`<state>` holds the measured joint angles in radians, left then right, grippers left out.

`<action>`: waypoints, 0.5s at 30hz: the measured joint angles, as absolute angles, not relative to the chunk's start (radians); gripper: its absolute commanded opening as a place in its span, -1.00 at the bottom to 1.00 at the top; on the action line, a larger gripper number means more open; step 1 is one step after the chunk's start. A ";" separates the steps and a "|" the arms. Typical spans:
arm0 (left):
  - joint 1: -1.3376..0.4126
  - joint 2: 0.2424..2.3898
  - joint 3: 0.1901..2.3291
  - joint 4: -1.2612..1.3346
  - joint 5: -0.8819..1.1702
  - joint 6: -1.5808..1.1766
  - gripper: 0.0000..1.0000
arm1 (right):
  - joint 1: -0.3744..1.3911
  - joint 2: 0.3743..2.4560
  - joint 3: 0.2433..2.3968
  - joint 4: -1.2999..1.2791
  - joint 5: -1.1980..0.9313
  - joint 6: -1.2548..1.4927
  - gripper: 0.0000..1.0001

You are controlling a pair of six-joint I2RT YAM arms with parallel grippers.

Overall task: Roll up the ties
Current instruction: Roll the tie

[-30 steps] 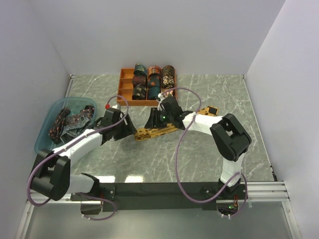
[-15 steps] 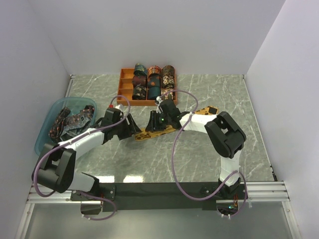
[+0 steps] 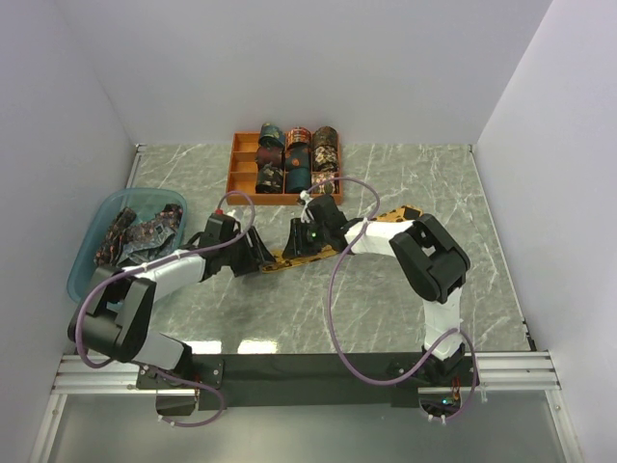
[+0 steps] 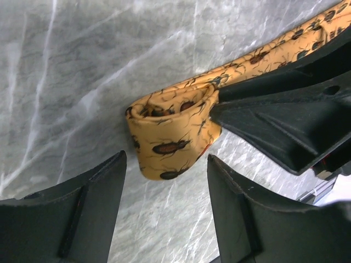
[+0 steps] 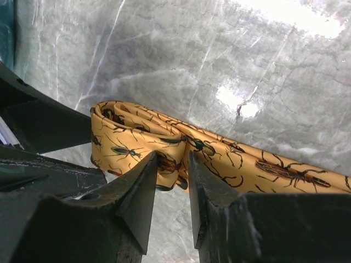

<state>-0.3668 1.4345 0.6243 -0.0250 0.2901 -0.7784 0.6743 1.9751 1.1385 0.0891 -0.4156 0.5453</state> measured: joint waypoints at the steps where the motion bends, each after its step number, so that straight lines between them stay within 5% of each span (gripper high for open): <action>1: -0.367 1.438 0.624 -0.016 0.292 -0.780 0.31 | 0.674 1.977 1.139 0.091 -0.417 0.541 -0.28; 15: -0.364 1.509 0.619 0.076 0.321 -0.779 0.17 | 0.673 1.986 1.138 0.112 -0.443 0.506 -0.28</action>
